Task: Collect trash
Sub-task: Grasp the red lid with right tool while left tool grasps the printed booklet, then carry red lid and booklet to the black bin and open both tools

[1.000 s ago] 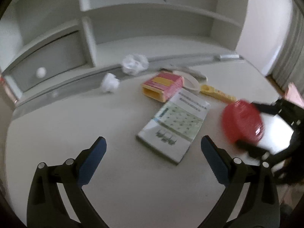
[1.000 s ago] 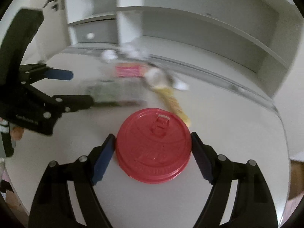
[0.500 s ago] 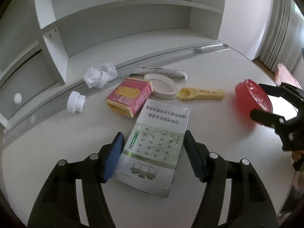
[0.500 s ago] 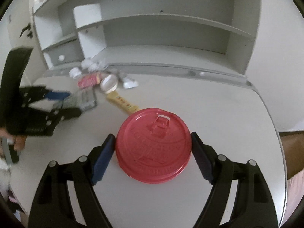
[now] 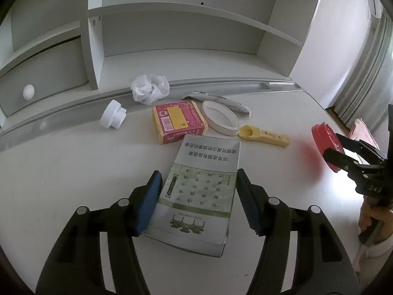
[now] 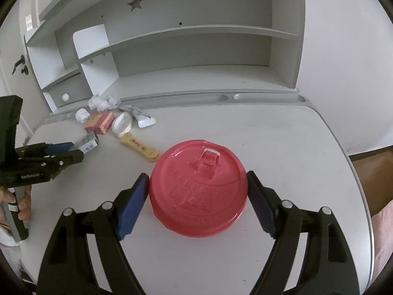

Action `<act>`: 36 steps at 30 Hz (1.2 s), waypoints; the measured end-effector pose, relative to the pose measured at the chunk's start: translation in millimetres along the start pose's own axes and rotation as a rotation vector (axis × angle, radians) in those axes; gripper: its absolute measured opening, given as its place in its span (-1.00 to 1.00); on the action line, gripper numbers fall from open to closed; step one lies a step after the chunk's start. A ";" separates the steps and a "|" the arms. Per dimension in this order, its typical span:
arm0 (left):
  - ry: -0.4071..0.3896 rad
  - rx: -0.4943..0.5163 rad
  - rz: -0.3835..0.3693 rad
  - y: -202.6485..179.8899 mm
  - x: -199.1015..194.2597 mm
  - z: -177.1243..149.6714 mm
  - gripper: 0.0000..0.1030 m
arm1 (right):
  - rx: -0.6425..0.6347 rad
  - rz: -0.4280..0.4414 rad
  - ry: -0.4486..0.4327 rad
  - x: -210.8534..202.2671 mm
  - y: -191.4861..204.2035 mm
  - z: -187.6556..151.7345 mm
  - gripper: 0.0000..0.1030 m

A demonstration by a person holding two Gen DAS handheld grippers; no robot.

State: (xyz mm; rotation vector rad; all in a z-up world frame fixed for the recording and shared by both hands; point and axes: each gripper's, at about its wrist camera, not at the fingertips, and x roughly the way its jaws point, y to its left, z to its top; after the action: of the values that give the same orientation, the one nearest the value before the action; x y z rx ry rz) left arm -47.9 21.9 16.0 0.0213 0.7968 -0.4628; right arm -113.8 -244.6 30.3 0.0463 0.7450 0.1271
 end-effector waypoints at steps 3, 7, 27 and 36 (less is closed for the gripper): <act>0.000 -0.002 -0.001 1.7 -0.6 -0.3 0.17 | -0.009 -0.002 0.001 0.2 1.8 0.1 0.50; 0.001 -0.002 -0.001 2.3 -0.7 0.3 0.17 | -0.024 -0.014 -0.005 -0.2 4.9 -0.4 0.51; -0.262 0.096 -0.016 -76.8 -90.4 11.6 0.12 | 0.091 0.160 -0.208 -72.1 -29.3 -0.8 0.50; -0.181 0.494 -0.479 -339.3 -99.1 -26.5 0.12 | 0.270 -0.090 -0.477 -268.4 -171.8 -54.3 0.50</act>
State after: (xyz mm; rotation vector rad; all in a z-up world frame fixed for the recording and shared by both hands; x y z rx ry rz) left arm -264.3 -239.5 118.0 0.2484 0.4890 -1.0933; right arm -329.0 -450.4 156.1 0.2896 0.2821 -0.0716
